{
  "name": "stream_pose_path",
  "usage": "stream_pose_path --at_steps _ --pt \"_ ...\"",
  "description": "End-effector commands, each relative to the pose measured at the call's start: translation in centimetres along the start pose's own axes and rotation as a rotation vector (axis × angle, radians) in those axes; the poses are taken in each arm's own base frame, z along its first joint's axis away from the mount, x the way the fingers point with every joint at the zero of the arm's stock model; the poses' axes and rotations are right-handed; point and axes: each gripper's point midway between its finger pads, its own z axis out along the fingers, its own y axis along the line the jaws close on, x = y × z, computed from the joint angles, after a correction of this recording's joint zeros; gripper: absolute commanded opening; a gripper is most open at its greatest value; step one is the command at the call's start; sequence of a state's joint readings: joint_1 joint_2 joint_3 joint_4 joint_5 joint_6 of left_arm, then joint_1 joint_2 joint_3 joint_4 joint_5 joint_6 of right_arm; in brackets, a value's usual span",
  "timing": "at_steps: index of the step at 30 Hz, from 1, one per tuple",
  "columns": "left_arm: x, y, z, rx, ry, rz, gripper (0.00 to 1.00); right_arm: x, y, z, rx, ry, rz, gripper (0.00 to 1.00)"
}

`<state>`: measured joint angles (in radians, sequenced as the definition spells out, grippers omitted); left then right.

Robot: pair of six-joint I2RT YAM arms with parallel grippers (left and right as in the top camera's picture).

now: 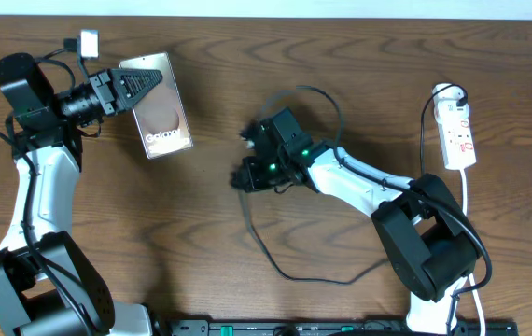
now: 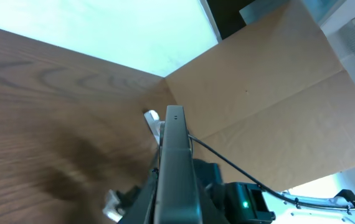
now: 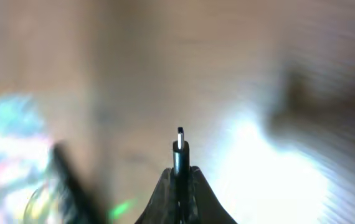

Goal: Plug charger to phone and switch on socket
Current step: 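Carry the connector with the right gripper toward the phone's bottom edge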

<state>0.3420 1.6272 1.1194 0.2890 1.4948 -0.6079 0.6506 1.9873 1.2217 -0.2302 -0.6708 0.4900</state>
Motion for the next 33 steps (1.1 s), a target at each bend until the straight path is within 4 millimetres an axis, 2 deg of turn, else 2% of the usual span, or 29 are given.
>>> stream_pose_path --at_steps 1,9,15,20,23,26,28,33 --pt "0.3 -0.9 0.0 0.026 0.018 0.021 0.08 2.1 6.6 -1.5 -0.4 0.087 -0.354 0.01" --pt "0.3 -0.9 -0.1 0.025 0.018 0.022 0.08 3.5 9.6 -3.4 -0.632 0.103 -0.528 0.01" --pt "0.3 -0.9 -0.1 0.025 0.018 0.029 0.08 3.3 10.1 -3.8 -0.66 0.094 -0.549 0.01" --pt "0.3 -0.9 -0.1 0.025 0.018 0.029 0.08 1.7 4.8 -1.0 -0.299 0.084 -0.263 0.01" --pt "0.3 -0.9 -0.1 0.025 0.018 0.029 0.08 2.0 -0.3 -0.5 -0.026 0.09 -0.057 0.01" --pt "0.3 -0.9 -0.1 0.025 0.018 0.035 0.08 3.3 -5.5 -1.4 0.252 0.096 0.141 0.01" --pt "0.3 -0.9 -0.1 0.025 0.018 0.044 0.08 4.6 -7.5 -2.4 0.359 0.122 0.229 0.01" --pt "0.3 -0.9 -0.1 0.025 0.018 0.044 0.08 7.8 -9.9 -4.5 0.499 0.211 0.377 0.01"
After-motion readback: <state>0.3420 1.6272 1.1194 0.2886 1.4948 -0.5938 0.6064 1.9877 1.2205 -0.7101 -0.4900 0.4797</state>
